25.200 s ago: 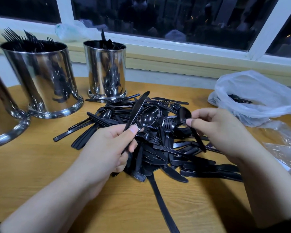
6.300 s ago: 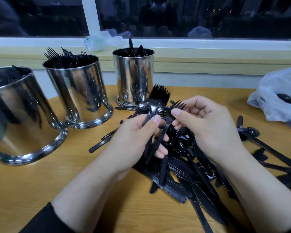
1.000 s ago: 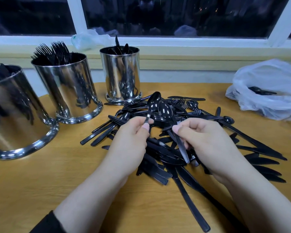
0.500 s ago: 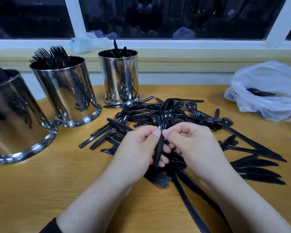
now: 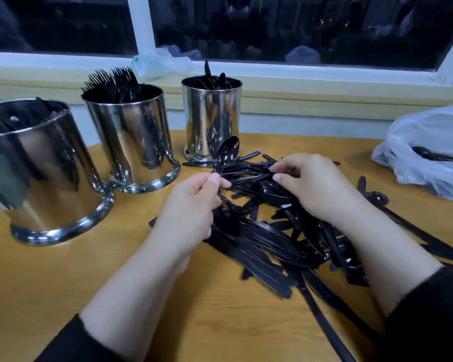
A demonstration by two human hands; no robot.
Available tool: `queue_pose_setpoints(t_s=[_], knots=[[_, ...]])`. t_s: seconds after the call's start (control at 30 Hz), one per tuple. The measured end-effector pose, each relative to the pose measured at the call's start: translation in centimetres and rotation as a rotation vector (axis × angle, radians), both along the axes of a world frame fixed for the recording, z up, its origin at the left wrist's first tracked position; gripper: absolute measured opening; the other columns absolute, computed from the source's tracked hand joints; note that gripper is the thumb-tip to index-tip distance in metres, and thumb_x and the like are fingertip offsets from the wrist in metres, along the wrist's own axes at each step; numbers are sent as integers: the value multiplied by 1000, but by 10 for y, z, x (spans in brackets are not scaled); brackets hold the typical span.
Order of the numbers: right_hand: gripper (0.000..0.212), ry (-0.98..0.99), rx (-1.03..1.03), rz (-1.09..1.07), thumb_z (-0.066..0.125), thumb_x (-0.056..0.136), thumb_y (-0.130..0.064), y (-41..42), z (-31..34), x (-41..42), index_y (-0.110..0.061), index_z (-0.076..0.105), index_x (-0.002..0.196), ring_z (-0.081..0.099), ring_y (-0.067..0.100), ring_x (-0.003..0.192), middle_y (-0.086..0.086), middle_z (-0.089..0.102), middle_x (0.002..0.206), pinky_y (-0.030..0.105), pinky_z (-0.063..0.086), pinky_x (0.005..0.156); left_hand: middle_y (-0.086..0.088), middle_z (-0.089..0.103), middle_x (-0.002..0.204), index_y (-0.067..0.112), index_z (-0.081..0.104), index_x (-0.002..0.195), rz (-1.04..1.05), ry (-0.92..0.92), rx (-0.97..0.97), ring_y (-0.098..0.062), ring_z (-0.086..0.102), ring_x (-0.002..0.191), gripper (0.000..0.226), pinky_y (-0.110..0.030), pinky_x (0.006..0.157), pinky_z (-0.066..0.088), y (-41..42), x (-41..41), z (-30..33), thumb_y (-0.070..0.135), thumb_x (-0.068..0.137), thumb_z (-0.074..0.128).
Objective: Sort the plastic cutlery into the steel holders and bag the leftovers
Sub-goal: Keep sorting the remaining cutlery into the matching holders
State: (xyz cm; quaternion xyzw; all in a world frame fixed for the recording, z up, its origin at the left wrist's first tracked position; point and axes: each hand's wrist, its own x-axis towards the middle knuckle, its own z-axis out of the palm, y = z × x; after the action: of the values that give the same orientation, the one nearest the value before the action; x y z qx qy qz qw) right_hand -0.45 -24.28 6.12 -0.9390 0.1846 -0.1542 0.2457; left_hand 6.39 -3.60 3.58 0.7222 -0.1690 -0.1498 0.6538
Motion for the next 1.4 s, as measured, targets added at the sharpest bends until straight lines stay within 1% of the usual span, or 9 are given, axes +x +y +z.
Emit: queue_pose_setpoints(t_s=[0.13, 0.23, 0.37, 0.6, 0.77, 0.9, 1.07, 1.3, 1.4], knots=[[30, 99, -158, 82, 61, 100, -30, 1, -21, 20, -29, 67, 130, 52, 19, 128, -8, 60, 134, 40, 40, 110, 15, 44, 55, 30, 73, 95, 17, -85, 73, -8, 31, 45, 32, -29, 53, 27, 4, 11, -3, 40, 108, 46], [38, 170, -160, 95, 62, 99, -35, -1, -27, 22, -30, 62, 136, 47, 21, 135, -7, 55, 142, 50, 36, 113, 12, 44, 57, 28, 73, 95, 17, -105, 63, -9, 31, 48, 32, -30, 54, 26, 3, 13, -2, 38, 108, 46], [43, 175, -161, 101, 67, 95, -36, -5, -30, 19, -33, 60, 138, 48, 19, 132, -8, 55, 140, 49, 38, 112, 8, 43, 58, 27, 74, 94, -14, -121, 42, -10, 32, 48, 33, -29, 54, 27, 1, 9, 3, 37, 108, 46], [26, 38, -163, 89, 61, 99, -29, -8, -30, 15, -32, 70, 124, 54, 14, 123, -15, 65, 125, 41, 40, 110, 9, 44, 58, 28, 75, 92, -15, -144, 46, -11, 33, 49, 33, -29, 55, 28, 6, 6, 8, 38, 106, 47], [19, -190, -71, -7, 61, 100, -23, -9, -22, 10, -30, 75, 111, 58, 8, 105, -22, 65, 101, 21, 41, 87, 16, 42, 52, 29, 74, 91, 32, -139, 37, -6, 30, 44, 32, -29, 55, 27, 7, 7, 8, 38, 106, 47], [29, 37, -90, 77, 66, 95, -42, -6, -20, 7, -33, 68, 123, 56, 8, 106, -22, 62, 109, 26, 41, 91, 15, 41, 52, 28, 74, 91, 27, -134, 31, -7, 29, 44, 32, -28, 55, 26, 6, 5, 9, 37, 107, 47], [42, 216, -193, 101, 68, 93, -44, -4, -23, 10, -29, 64, 132, 52, 16, 122, -10, 60, 127, 41, 43, 106, 15, 43, 53, 29, 75, 93, 17, -154, 67, -8, 31, 46, 32, -28, 54, 27, 5, 6, 9, 38, 106, 47], [17, 206, -191, 122, 70, 94, -35, -4, -24, 10, -33, 69, 111, 53, 15, 114, -12, 58, 113, 40, 44, 102, 16, 45, 52, 32, 75, 93, 27, -171, 91, -5, 33, 46, 31, -29, 56, 30, 5, 7, 6, 41, 105, 48], [8, 172, -160, 129, 69, 95, -30, -3, -23, 8, -37, 65, 96, 54, 12, 104, -14, 57, 104, 31, 44, 89, 16, 44, 53, 32, 75, 93, 22, -167, 87, -7, 32, 47, 31, -30, 57, 30, 5, 6, 6, 40, 106, 48]])
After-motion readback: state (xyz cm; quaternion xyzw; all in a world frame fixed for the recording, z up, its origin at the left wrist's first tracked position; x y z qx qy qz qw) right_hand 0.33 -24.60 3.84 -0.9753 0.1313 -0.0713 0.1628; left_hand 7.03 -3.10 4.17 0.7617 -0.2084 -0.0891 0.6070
